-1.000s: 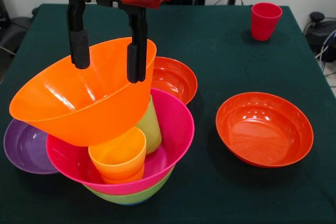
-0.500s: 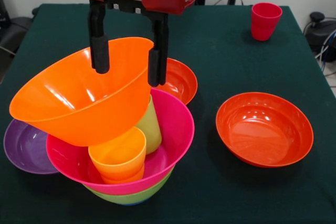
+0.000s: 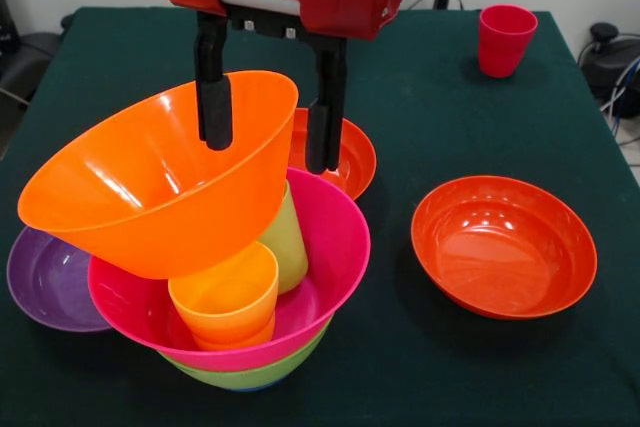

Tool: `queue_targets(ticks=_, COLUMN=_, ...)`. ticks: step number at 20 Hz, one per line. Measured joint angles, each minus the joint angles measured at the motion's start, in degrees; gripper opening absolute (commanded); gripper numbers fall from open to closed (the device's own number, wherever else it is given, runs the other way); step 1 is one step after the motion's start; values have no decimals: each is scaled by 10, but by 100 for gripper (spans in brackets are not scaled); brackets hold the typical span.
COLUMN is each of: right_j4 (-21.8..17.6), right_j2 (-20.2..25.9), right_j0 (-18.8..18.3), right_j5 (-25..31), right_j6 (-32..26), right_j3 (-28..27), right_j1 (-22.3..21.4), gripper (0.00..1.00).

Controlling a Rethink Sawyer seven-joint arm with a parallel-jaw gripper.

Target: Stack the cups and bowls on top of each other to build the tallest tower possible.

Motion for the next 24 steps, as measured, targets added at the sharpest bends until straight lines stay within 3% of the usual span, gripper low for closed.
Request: queue_targets(ticks=24, right_j4=-6, right_j2=6, right_j0=0, right_j5=-17, right_j6=0, right_j3=9, right_j1=7, gripper=100)
